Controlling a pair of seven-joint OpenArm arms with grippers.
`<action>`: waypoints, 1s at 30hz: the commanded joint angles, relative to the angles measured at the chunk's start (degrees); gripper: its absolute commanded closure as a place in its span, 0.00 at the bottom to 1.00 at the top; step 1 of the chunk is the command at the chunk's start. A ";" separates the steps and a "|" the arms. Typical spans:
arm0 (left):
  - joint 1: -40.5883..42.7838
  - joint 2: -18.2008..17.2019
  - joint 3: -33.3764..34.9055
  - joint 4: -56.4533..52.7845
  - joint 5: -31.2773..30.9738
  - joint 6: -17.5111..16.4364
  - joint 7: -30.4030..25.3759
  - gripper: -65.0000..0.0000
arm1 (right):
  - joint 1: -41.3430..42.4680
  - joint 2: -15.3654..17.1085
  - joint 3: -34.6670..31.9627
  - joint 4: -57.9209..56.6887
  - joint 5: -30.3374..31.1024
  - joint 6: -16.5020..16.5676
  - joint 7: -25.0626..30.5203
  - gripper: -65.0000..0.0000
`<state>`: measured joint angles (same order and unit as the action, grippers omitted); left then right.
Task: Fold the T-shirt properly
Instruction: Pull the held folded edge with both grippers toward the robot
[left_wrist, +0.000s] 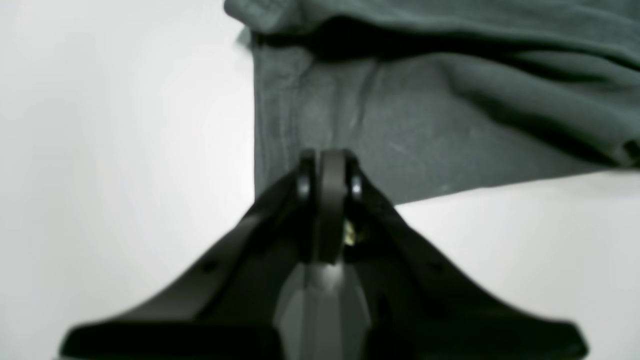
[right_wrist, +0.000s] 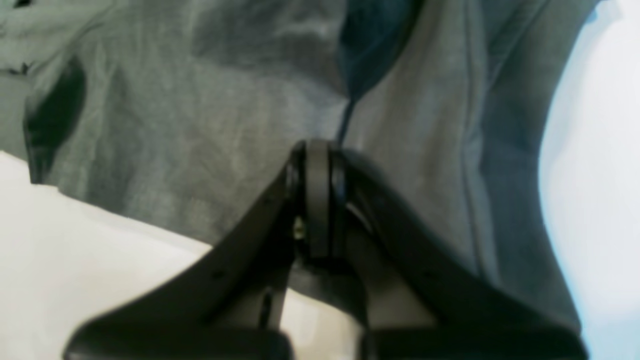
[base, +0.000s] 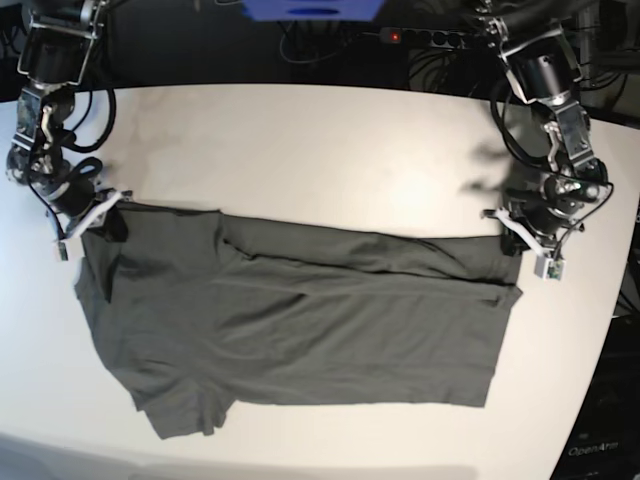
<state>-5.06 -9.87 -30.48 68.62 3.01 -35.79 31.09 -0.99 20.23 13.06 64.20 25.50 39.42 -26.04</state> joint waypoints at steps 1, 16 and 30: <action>0.27 -0.55 0.02 0.79 2.75 0.32 5.08 0.97 | -0.72 0.47 -0.09 -0.25 -3.56 0.58 -4.86 0.99; 6.86 -2.22 -4.91 6.06 2.84 -4.21 7.99 0.97 | -6.08 0.56 3.42 -0.07 -3.56 0.58 -4.24 0.99; 10.20 -2.92 -4.91 6.24 2.93 -4.21 7.90 0.97 | -11.36 0.39 7.03 -0.16 -3.74 0.58 -1.61 0.99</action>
<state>3.68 -12.12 -35.16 75.35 2.04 -40.69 33.32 -10.85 20.05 20.23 64.84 29.12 41.56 -19.70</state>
